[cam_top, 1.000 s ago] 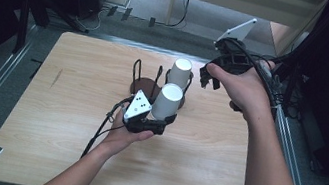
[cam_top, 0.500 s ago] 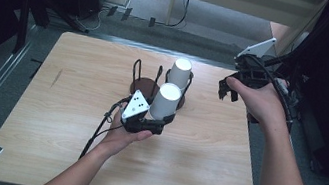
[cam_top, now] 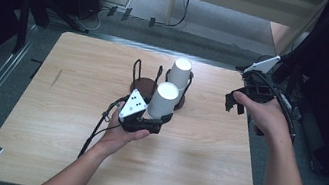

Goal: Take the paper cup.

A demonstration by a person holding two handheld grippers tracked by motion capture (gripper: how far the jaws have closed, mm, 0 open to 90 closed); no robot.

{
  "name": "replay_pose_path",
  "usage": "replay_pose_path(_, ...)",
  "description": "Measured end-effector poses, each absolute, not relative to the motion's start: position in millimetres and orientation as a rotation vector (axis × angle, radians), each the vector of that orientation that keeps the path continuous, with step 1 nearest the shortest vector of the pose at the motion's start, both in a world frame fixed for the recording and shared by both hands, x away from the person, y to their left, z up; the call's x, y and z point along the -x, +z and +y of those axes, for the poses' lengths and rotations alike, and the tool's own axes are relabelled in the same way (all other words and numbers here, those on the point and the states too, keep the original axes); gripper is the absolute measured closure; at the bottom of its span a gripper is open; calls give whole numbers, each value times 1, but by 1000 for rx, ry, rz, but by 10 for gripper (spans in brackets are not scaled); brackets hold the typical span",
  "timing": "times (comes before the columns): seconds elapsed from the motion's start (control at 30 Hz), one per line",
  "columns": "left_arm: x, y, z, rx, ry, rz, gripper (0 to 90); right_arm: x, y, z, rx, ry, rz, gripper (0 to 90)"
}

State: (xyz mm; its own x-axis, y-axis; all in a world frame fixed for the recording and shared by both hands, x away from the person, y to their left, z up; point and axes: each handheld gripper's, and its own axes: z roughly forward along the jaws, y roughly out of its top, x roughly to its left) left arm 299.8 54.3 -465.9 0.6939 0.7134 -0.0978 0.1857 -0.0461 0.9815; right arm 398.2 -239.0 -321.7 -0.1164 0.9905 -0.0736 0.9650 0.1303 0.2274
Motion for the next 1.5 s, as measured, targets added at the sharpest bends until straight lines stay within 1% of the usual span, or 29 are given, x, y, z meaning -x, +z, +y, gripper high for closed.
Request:
replay_pose_path(0.23,-299,-467,56,-1593,495,759,230,-387,-335,-245,-1845,251,2158,185)
replay_pose_path(0.37,-299,-466,58,-1591,498,758,229,-380,-350,-252,-1808,300,2142,199)
replay_pose_path(0.5,-299,-466,60,-1591,500,761,229,-375,-359,-254,-1798,357,2133,196)
replay_pose_path(0.57,-299,-466,62,-1589,497,767,227,-370,-368,-260,-1805,417,2113,191)
replay_pose_path(0.7,-299,-466,65,-1584,496,772,227,-366,-378,-264,-1798,459,2097,197)
replay_pose_path(0.77,-299,-466,66,-1582,492,774,226,-361,-388,-268,-1782,534,2085,217)
replay_pose_path(0.87,-299,-467,67,-1581,488,777,226,-357,-395,-270,-1797,593,2064,226)
replay_pose_path(0.97,-299,-467,68,-1576,485,781,225,-354,-402,-271,-1801,622,2035,221)
replay_pose_path(1.03,-299,-467,69,-1578,487,781,225,-349,-409,-273,-1754,720,2005,217)
replay_pose_path(1.27,-299,-468,70,-1579,484,784,225,-339,-423,-271,-1683,860,1943,207)
replay_pose_path(1.4,-299,-468,70,-1576,483,783,225,-332,-433,-266,-1581,918,1891,200)
replay_pose_path(1.5,-298,-469,71,-1575,482,782,225,-325,-443,-261,-1506,997,1822,171)
